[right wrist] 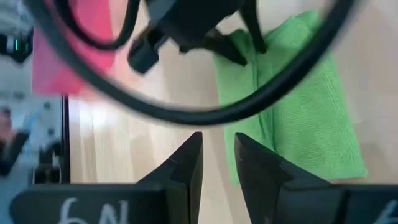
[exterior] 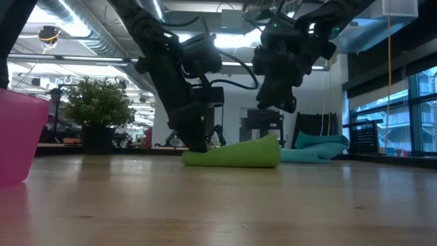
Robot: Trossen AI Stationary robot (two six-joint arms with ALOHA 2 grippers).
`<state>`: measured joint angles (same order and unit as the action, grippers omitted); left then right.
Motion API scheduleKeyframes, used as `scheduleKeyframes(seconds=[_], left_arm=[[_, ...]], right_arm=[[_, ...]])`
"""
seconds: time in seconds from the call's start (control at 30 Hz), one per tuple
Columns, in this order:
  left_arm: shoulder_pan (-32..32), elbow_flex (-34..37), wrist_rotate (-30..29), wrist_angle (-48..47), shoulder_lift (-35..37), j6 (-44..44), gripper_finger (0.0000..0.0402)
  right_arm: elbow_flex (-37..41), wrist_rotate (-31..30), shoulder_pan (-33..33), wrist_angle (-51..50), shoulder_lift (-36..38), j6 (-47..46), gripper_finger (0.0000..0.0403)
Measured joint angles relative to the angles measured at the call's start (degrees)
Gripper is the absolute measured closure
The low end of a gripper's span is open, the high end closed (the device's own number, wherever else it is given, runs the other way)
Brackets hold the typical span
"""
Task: Roll microfiber towels into tight, uniform cylinder then place into a basket
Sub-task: Roll the microfiber green towel
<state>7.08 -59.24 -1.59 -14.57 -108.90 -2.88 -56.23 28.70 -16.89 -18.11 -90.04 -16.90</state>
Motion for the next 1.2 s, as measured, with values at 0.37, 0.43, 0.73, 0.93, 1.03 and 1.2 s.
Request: scheduleKeyframes(seconds=[0.37,0.43,0.73,0.93,1.03,1.2], left_arm=[[-2.83,0.0,1.19,-0.17,0.0,-4.56,0.0305],[-3.08,0.0,1.3,-0.17,0.0,-5.39,0.0305],[-3.4,0.0,1.25,-0.17,0.0,-6.05,0.0305],[-3.4,0.0,1.25,-0.17,0.0,-6.1,0.0305],[-3.42,0.0,1.25,-0.23,0.0,-6.23,0.0305],[-3.51,0.0,1.45,-0.28,0.0,-7.57,0.0305]], right_arm=[[7.76,4.75,6.34,11.79,-1.01,5.18,0.0309],[9.05,2.98,6.81,14.76,-2.02,4.99,0.0309],[11.55,-1.73,7.35,18.31,-9.17,3.61,0.0309],[11.44,-1.06,7.35,19.79,-12.3,2.18,0.0309],[11.44,-1.41,7.33,19.74,-12.39,2.2,0.0309],[11.46,-1.65,7.35,20.0,-12.24,0.13,0.0309]])
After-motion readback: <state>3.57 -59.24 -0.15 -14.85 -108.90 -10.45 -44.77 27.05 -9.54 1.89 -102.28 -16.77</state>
